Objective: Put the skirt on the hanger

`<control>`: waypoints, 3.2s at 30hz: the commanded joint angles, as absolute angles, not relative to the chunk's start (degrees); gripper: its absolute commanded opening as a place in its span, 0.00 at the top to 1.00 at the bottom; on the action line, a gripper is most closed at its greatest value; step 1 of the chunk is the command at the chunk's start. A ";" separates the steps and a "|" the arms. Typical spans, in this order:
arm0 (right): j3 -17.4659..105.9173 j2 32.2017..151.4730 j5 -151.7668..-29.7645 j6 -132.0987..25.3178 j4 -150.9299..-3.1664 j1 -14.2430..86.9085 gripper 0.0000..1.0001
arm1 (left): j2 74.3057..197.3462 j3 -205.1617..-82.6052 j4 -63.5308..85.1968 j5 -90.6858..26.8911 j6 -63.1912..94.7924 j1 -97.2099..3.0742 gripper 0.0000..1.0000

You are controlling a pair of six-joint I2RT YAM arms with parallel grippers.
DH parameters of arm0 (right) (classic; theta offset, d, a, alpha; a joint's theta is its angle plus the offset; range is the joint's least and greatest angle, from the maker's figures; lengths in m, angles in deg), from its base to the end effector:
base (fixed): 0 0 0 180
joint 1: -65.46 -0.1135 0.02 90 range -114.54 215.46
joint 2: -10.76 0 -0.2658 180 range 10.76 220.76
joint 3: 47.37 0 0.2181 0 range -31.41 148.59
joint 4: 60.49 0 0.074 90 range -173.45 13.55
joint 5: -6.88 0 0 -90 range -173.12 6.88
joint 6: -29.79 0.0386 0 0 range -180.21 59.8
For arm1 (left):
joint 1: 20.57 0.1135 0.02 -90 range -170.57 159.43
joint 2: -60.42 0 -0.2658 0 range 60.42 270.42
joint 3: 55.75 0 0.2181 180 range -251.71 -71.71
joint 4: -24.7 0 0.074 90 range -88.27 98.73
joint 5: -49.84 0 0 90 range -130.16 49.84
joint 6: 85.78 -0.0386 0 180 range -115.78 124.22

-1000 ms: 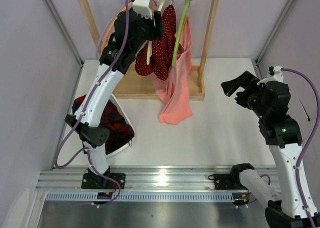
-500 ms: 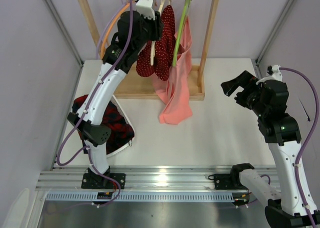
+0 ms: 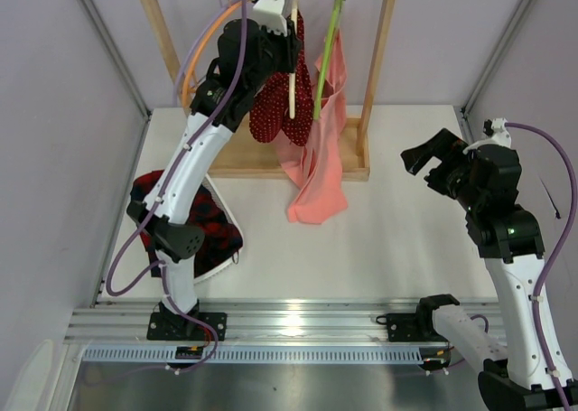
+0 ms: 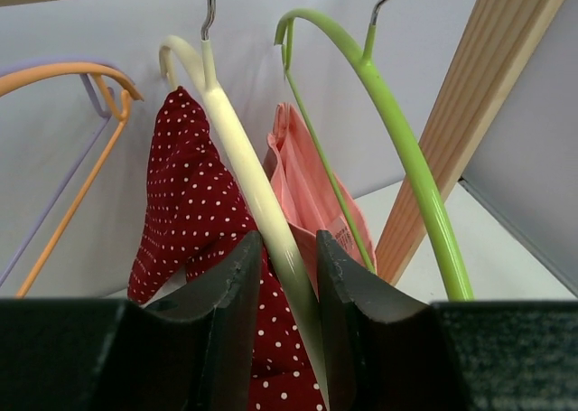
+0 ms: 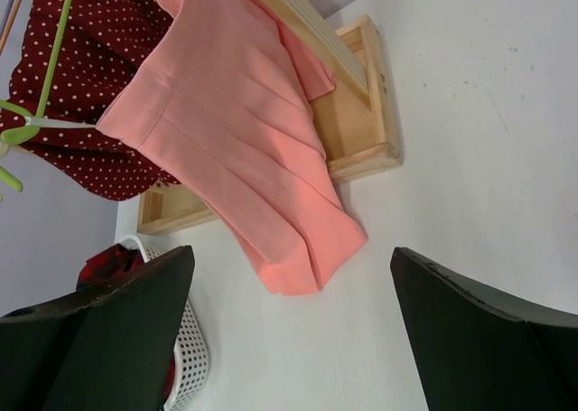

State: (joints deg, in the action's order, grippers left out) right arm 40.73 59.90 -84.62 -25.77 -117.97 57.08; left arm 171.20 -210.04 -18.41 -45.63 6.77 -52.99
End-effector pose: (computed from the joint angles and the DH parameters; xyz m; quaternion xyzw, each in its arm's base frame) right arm 0.1210 0.0188 0.4159 0.1755 0.7924 0.2231 0.5399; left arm 0.3269 -0.2032 0.5130 0.1487 0.6888 -0.1809 0.6861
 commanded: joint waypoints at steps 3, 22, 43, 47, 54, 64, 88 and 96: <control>42.68 58.83 -83.65 -27.25 -117.85 57.46 0.01 | 172.30 -213.13 -16.58 -45.78 5.36 -54.14 0.63; 42.59 58.48 -83.12 -27.69 -118.46 57.81 0.01 | 173.45 -213.92 -14.47 -42.62 5.01 -55.11 0.71; 43.82 57.95 -83.39 -30.84 -118.91 58.16 0.01 | 172.04 -214.89 -12.46 -50.08 4.40 -57.66 0.36; 45.84 58.65 -84.27 -34.62 -117.85 58.25 0.01 | 167.75 -214.89 -12.45 -52.28 4.31 -57.66 0.09; 51.65 59.36 -83.65 -38.49 -116.89 58.16 0.01 | 152.75 -208.57 -18.15 -51.41 5.10 -57.66 0.01; 47.71 51.46 -88.31 -42.27 -113.02 58.25 0.01 | 116.73 -172.20 -32.22 -54.31 10.54 -57.66 0.00; 11.30 19.02 -90.77 -31.20 -108.88 58.17 0.01 | 67.18 -124.36 -37.15 -62.04 25.05 -57.75 0.00; 12.54 19.63 -89.63 -31.90 -109.23 58.25 0.01 | 71.32 -125.41 -37.85 -63.28 23.91 -57.75 0.01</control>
State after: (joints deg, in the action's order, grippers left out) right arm 10.35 18.59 -89.82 -31.41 -109.56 58.08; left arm 69.20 -124.88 -38.97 -62.35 23.68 -57.47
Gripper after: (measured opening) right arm 0.993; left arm 0.994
